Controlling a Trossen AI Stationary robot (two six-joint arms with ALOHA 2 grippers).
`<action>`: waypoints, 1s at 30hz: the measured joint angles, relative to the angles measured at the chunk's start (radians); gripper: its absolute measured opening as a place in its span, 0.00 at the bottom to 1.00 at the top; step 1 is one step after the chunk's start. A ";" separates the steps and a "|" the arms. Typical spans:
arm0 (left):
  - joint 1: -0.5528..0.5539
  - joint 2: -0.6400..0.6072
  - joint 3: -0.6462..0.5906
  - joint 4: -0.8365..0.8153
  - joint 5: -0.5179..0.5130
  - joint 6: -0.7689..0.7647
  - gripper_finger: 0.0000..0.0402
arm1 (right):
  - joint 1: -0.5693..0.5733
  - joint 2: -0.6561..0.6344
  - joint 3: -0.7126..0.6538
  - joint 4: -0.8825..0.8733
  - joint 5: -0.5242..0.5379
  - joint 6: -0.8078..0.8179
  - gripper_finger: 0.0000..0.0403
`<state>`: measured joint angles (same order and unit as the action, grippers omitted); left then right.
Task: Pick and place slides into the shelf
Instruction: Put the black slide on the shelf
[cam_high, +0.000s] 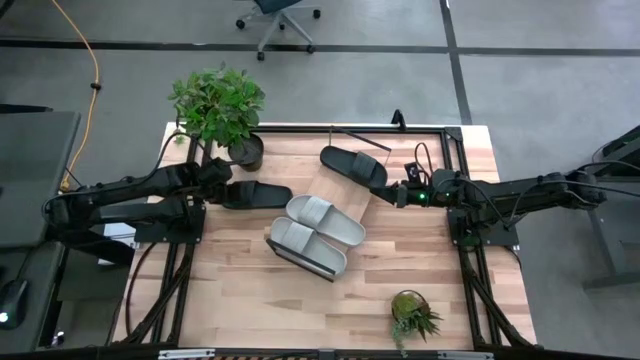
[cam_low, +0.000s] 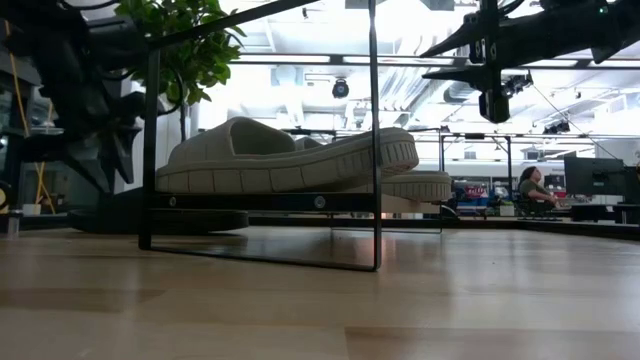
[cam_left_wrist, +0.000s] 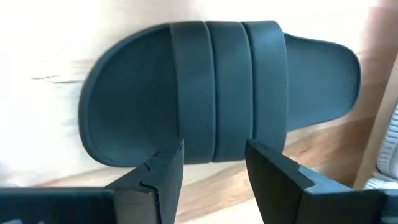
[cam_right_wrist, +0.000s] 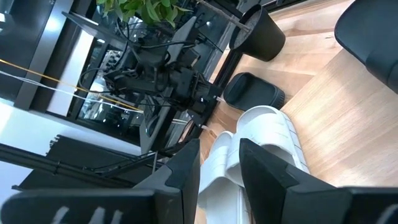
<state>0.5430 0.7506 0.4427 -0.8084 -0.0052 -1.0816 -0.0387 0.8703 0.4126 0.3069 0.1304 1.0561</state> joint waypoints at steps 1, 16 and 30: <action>0.000 0.000 0.000 0.000 -0.009 0.000 0.40 | 0.000 0.000 0.000 0.000 0.000 0.000 0.26; 0.000 0.034 0.000 -0.041 -0.075 0.011 0.40 | 0.000 0.000 0.000 -0.014 -0.001 -0.007 0.26; 0.000 0.118 -0.035 0.089 -0.050 -0.023 0.40 | 0.000 0.000 0.000 -0.025 -0.007 -0.010 0.26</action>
<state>0.5434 0.8688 0.4072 -0.7196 -0.0551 -1.1049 -0.0387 0.8703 0.4126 0.2818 0.1230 1.0462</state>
